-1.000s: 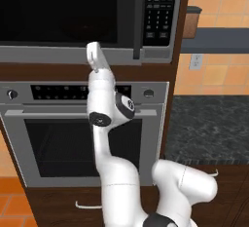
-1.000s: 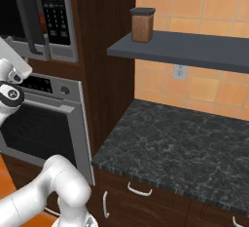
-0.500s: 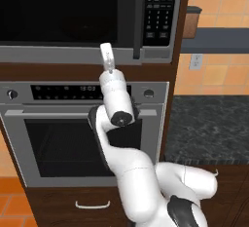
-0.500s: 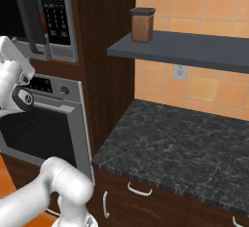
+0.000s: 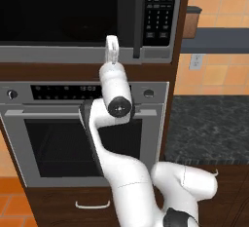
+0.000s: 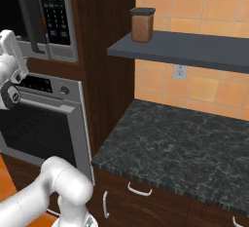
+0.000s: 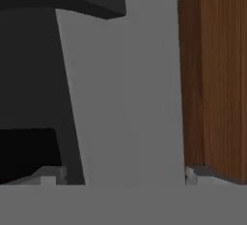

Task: Open the microwave, place the bowl with waffle inside the microwave, then close the microwave door and turn it on.

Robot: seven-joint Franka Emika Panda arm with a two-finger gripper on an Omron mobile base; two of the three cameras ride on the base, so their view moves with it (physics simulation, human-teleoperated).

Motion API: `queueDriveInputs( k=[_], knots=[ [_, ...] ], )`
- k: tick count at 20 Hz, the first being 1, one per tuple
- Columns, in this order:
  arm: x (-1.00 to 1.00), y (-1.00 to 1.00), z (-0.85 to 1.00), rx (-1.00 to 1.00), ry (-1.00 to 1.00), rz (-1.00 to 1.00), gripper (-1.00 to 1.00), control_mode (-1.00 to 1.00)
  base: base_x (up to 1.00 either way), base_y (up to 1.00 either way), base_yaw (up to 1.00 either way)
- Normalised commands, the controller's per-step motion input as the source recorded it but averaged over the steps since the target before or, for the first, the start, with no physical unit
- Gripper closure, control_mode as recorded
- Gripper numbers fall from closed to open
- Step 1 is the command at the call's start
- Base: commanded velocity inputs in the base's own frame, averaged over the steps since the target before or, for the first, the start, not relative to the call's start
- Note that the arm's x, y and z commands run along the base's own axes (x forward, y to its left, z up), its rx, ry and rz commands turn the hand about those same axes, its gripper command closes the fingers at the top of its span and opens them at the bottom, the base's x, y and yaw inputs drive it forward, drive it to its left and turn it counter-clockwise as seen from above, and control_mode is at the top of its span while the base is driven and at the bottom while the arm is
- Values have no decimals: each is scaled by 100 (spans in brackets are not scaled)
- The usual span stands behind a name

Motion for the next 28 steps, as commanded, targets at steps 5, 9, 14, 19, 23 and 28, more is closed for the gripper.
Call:
queueDriveInputs(
  k=[5,9,14,19,23,28],
  knots=[
    [13,8,100,22,60,-8,-100,-100,0,0,0],
    [44,0,77,14,55,-1,-100,-100,0,0,0],
    [19,2,60,13,45,0,-100,-100,0,0,0],
    [-21,42,0,6,14,0,-100,-100,0,0,0],
    [-68,63,0,0,0,0,-100,-100,0,0,0],
    [-100,12,-24,2,-14,0,-100,-100,0,0,0]
  ],
)
